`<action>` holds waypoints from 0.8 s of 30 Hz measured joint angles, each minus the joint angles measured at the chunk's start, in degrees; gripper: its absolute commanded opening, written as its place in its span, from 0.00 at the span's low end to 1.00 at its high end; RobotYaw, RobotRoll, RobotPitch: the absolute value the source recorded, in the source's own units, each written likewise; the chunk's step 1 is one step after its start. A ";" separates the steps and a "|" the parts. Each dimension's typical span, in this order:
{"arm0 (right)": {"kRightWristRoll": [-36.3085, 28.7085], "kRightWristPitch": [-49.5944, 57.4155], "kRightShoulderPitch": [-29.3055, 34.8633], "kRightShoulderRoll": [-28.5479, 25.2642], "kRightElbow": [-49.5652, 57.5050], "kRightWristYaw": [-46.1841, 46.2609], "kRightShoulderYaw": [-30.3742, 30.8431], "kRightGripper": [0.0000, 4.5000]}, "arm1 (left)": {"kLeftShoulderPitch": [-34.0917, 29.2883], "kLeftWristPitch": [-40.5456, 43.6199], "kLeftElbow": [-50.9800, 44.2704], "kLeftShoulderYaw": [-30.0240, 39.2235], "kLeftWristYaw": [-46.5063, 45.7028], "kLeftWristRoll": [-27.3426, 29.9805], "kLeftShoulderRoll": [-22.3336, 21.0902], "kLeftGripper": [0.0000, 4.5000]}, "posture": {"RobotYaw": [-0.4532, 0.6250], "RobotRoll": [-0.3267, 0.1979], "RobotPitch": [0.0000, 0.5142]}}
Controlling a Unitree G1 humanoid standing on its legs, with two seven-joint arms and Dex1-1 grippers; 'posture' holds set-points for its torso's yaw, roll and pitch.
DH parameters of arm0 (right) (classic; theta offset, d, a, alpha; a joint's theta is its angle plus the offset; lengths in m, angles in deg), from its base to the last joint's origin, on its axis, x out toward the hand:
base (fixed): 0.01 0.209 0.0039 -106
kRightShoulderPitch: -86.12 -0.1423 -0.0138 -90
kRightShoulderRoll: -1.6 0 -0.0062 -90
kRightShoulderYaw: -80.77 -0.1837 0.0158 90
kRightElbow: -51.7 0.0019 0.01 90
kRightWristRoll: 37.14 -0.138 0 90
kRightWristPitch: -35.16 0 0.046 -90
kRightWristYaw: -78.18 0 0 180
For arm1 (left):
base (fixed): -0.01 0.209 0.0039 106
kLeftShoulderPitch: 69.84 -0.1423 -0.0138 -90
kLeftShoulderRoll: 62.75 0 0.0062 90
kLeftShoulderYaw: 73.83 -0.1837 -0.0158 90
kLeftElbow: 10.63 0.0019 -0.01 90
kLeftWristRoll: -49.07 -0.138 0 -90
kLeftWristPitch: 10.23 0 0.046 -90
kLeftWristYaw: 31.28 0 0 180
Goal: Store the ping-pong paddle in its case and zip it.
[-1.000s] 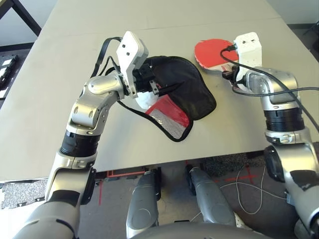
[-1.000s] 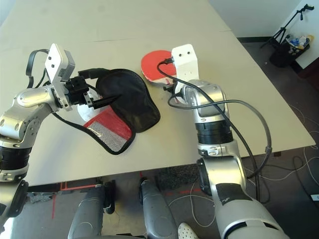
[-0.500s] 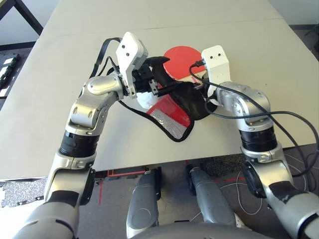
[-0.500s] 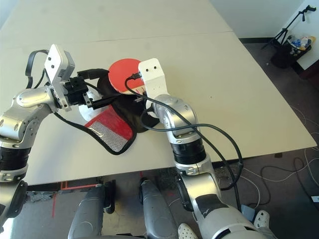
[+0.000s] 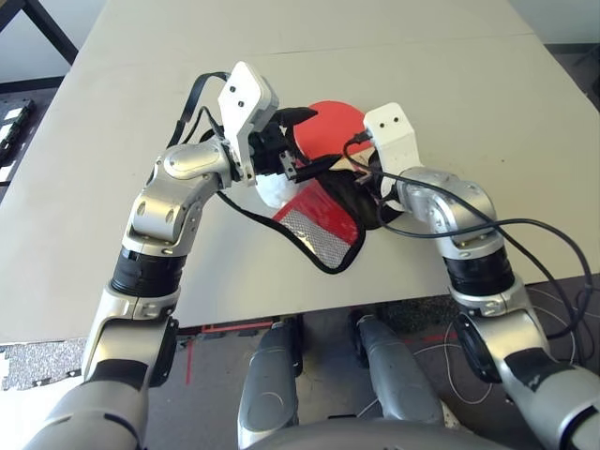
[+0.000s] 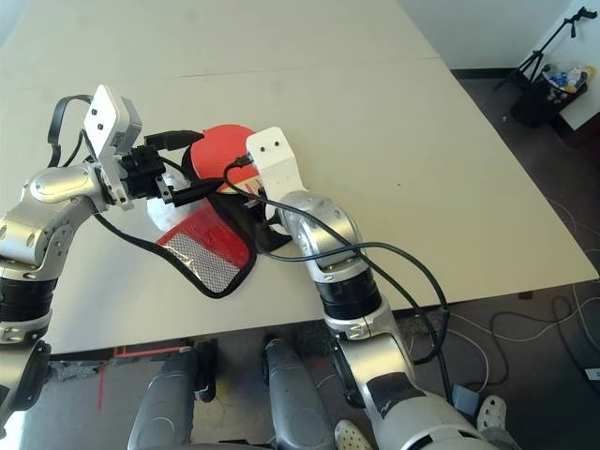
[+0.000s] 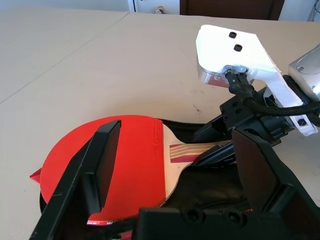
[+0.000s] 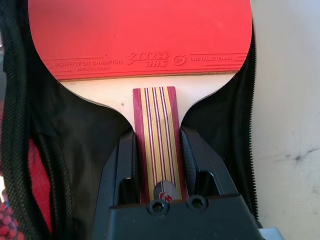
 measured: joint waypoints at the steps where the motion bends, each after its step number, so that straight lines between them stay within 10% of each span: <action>1: -0.11 0.02 0.03 0.02 0.13 -0.27 0.11 0.27 | 0.00 0.00 0.00 0.00 0.00 -0.02 0.00 1.00 | 0.41 0.62 0.48; 14: -0.18 2.26 1.75 0.21 2.16 -0.01 -0.11 0.27 | 0.00 0.05 0.00 -0.08 0.01 -0.08 0.05 1.00 | 0.40 0.62 0.47; 24: -3.25 4.59 1.72 -0.36 3.89 -0.69 -6.20 0.97 | 0.02 0.04 0.01 -0.25 0.06 -0.09 0.20 1.00 | 0.40 0.62 0.46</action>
